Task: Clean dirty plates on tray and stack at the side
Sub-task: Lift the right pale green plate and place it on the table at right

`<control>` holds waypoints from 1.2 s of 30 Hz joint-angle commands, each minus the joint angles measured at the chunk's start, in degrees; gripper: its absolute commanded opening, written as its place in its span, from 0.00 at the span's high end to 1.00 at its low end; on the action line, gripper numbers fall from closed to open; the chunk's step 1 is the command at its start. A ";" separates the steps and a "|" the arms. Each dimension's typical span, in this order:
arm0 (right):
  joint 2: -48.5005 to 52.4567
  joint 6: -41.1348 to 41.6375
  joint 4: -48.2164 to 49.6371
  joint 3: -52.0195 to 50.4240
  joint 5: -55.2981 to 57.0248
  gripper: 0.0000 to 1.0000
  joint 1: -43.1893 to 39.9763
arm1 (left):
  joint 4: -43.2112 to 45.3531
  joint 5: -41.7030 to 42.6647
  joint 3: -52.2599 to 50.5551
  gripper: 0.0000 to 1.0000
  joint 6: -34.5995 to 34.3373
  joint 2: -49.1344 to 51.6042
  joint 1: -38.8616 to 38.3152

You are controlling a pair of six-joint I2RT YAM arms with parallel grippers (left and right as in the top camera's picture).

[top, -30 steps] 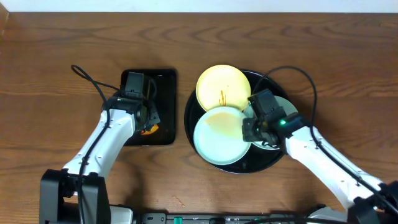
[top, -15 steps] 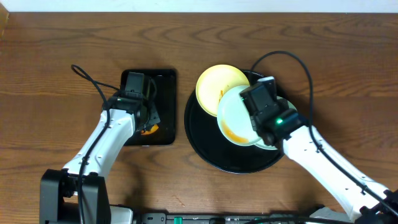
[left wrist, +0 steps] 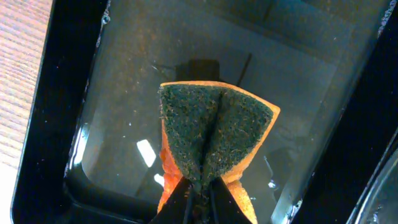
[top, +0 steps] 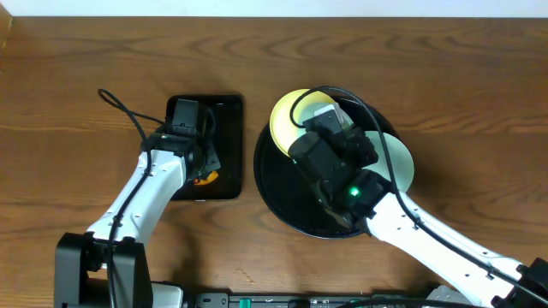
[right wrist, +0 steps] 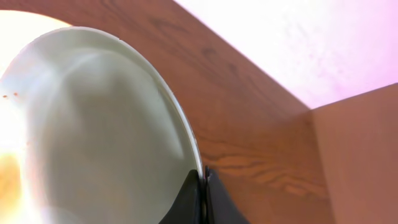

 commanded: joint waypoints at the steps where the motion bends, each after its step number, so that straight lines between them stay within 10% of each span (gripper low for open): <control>1: -0.90 -2.19 0.76 1.14 5.07 0.99 0.68 | 0.09 -0.66 0.66 0.92 0.50 -0.02 0.26; 15: -2.16 14.32 -2.58 1.14 -5.46 0.99 -5.49 | 0.09 -0.66 0.66 0.92 0.50 -0.02 0.26; 36: -7.67 26.86 -14.29 1.09 -37.38 0.99 -56.26 | 0.07 -0.44 0.66 0.92 0.50 -0.02 0.26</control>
